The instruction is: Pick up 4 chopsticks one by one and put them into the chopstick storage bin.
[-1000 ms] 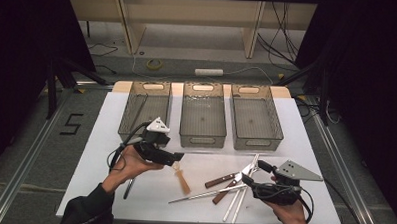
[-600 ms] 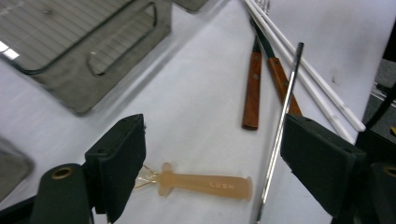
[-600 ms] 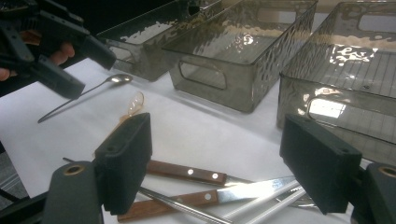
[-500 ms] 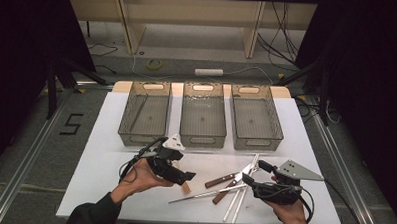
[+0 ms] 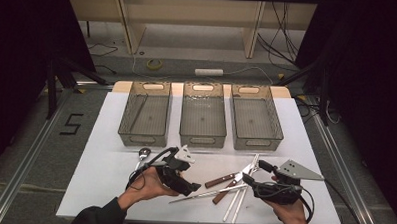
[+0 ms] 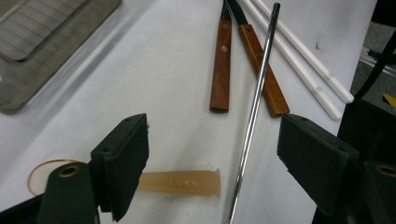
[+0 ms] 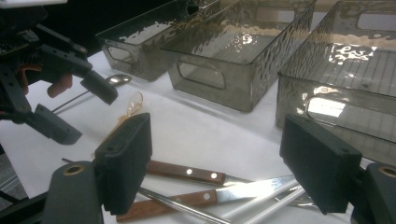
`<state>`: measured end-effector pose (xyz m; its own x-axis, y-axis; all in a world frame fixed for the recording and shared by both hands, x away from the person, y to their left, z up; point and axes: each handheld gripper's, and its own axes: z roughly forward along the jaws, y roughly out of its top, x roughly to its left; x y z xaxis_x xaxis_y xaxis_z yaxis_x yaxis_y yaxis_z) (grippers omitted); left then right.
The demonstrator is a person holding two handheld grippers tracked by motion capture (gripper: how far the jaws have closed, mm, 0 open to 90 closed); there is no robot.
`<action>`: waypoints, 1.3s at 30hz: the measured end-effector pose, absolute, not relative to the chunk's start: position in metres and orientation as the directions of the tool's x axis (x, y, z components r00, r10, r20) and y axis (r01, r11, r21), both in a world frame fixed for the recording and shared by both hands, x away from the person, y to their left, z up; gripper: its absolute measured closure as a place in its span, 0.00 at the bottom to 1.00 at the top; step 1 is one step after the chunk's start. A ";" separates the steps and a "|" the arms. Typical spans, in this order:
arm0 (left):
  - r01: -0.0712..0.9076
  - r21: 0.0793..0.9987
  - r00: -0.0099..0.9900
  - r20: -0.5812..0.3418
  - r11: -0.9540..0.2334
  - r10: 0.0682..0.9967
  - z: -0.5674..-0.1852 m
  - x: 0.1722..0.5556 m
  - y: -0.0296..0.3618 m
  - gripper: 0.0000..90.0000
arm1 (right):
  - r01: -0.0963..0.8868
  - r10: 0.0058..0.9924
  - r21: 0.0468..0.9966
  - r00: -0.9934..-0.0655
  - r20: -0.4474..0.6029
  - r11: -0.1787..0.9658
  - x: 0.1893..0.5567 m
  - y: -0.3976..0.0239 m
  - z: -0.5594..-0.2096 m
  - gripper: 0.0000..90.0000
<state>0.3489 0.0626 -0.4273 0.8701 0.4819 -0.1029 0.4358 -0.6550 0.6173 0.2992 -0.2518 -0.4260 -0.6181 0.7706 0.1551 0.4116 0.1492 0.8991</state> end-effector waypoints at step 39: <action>0.348 0.510 0.929 -0.073 -0.787 0.364 -0.463 0.333 0.028 0.72 | 0.414 0.769 0.898 -0.620 0.156 0.152 0.300 -0.252 -0.427 0.29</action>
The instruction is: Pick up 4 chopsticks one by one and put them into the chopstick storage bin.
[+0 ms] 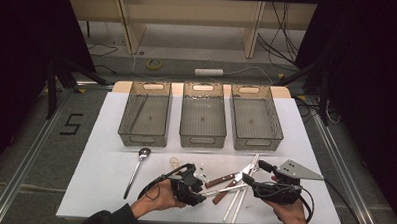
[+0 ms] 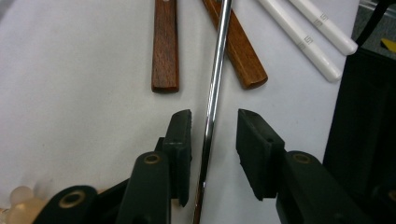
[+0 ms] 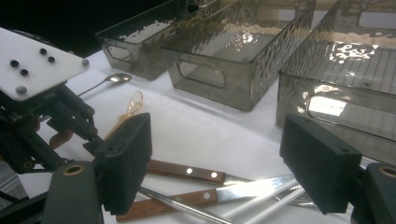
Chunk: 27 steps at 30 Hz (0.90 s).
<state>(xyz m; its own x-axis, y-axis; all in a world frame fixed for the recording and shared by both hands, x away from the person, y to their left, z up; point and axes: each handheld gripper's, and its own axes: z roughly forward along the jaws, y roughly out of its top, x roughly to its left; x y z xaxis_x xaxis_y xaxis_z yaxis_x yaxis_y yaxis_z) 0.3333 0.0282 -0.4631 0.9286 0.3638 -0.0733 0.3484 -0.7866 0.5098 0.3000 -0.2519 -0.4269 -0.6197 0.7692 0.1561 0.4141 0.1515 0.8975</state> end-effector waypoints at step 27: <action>0.273 0.509 0.952 -0.020 -0.817 0.306 -0.471 0.329 0.020 0.93 | 0.417 0.768 0.896 -0.621 0.157 0.155 0.300 -0.251 -0.427 0.29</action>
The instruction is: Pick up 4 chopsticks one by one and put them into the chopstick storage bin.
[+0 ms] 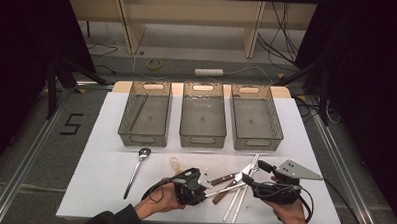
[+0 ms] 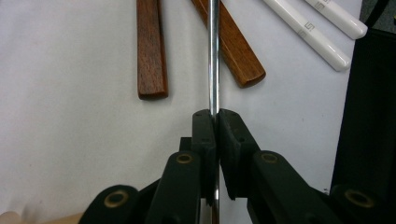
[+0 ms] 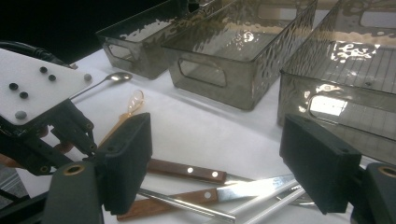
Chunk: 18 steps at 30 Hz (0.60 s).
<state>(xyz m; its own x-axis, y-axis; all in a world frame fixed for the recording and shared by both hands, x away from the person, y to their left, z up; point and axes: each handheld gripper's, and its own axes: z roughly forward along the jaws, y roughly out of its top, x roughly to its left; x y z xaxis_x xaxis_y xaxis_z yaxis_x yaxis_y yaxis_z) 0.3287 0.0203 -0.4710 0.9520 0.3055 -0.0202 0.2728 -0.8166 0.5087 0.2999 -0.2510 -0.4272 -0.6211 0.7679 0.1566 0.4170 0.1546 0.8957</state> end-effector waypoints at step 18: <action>0.278 0.554 0.949 -0.031 -0.785 0.314 -0.458 0.332 0.029 0.95 | 0.411 0.768 0.899 -0.621 0.155 0.151 0.300 -0.253 -0.426 0.29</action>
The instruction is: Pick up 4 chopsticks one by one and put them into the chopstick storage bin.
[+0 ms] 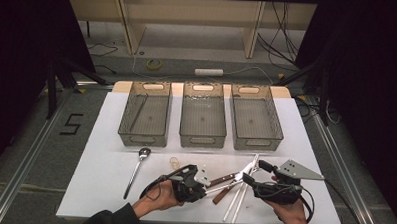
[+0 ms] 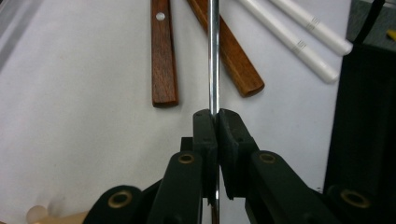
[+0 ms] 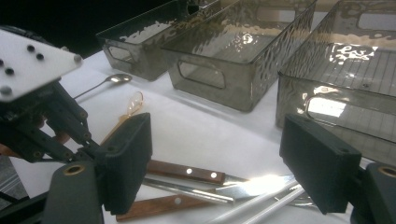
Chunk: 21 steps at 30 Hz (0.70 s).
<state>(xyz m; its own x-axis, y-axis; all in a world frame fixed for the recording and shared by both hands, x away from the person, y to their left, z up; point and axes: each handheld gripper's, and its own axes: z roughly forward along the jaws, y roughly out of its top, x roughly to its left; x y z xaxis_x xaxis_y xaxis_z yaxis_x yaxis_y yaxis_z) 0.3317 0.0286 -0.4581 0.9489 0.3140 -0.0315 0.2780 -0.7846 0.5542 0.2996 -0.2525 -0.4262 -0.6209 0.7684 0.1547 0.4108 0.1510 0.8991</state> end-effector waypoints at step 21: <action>0.390 0.655 0.878 -0.053 -0.647 0.475 -0.413 0.357 0.073 0.95 | 0.415 0.779 0.898 -0.608 0.153 0.147 0.300 -0.254 -0.426 0.30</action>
<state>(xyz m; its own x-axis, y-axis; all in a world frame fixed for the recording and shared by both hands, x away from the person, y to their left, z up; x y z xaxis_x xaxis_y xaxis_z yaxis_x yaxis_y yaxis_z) 0.3568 0.0727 -0.4134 0.8784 0.4750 -0.0529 0.3895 -0.6474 0.6551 0.2997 -0.2544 -0.4259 -0.6075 0.7794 0.1529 0.4145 0.1469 0.8981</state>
